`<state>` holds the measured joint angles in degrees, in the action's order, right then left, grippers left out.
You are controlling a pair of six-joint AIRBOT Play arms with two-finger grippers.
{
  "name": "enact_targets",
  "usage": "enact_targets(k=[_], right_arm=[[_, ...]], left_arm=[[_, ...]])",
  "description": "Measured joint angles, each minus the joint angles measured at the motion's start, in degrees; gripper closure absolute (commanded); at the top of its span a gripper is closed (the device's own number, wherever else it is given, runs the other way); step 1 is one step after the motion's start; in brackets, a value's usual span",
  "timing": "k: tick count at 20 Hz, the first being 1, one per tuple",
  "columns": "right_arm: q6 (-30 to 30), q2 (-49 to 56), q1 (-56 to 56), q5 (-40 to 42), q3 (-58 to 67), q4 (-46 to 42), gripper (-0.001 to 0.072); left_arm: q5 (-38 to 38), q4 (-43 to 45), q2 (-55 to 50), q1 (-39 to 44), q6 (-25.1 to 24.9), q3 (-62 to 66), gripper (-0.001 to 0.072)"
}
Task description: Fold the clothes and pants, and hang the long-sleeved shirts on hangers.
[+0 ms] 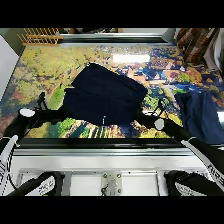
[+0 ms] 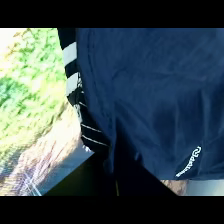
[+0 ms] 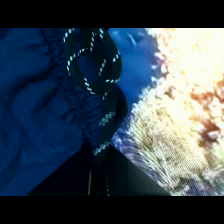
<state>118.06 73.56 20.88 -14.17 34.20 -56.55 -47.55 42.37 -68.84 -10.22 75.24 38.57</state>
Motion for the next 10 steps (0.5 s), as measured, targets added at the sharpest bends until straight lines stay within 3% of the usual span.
enact_targets(k=[4,7,10], right_arm=[[-9.7,-0.33,-1.09,-3.52,3.76,-0.07,0.0691],[-19.54,-3.54,-4.44,-13.97,12.87,-3.15,0.0691],[-25.51,-9.4,-8.13,-27.3,26.38,-6.01,0.0692]], left_arm=[[-1.95,0.02,1.03,-0.07,-0.07,2.4,0.0702],[-5.09,0.07,5.44,-0.07,0.13,10.6,0.0701],[-8.66,0.02,13.18,-0.07,0.79,24.3,0.0701]])
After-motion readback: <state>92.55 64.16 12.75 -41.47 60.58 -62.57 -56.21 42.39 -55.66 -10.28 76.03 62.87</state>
